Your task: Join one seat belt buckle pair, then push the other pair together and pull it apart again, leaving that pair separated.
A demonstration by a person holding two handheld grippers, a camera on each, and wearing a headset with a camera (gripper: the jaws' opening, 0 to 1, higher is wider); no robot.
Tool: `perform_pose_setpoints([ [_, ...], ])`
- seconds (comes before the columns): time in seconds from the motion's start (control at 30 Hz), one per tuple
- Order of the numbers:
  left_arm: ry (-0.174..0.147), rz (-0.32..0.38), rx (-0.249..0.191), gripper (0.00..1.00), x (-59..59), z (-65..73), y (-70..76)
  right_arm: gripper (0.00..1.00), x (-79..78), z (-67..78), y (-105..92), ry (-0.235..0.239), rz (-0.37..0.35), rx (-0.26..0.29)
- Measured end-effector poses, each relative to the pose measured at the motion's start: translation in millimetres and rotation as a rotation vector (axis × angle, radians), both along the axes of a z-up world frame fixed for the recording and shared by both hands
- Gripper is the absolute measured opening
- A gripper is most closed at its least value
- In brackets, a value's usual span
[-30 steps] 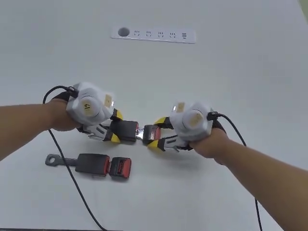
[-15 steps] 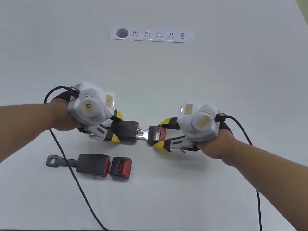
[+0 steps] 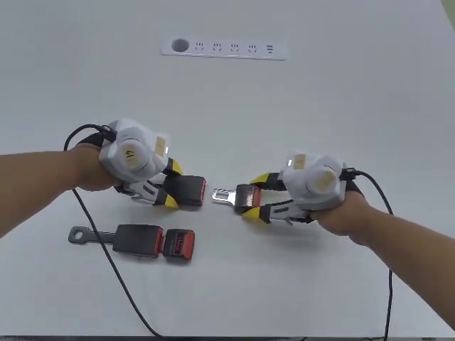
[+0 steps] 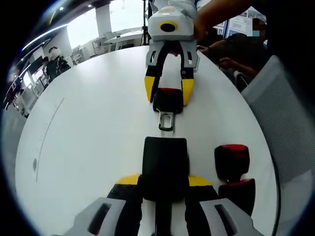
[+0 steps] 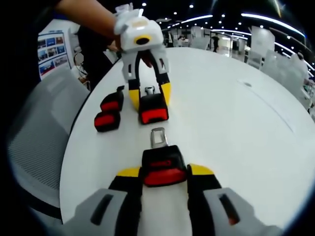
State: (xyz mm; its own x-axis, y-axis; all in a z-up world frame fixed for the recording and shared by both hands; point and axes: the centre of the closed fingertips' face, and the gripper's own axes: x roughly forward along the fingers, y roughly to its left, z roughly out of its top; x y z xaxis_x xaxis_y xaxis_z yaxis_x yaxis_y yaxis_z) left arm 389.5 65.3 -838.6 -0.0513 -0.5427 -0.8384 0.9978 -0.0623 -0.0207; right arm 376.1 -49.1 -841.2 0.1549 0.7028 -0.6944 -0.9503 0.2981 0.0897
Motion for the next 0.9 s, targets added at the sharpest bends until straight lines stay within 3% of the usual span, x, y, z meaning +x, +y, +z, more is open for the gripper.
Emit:
perform_pose_setpoints([
  [0.9,0.002,0.004,0.004,0.34,-0.5,-0.2,1.0,0.36,-14.4,-0.4,-58.7,0.0,0.0,-0.028],
])
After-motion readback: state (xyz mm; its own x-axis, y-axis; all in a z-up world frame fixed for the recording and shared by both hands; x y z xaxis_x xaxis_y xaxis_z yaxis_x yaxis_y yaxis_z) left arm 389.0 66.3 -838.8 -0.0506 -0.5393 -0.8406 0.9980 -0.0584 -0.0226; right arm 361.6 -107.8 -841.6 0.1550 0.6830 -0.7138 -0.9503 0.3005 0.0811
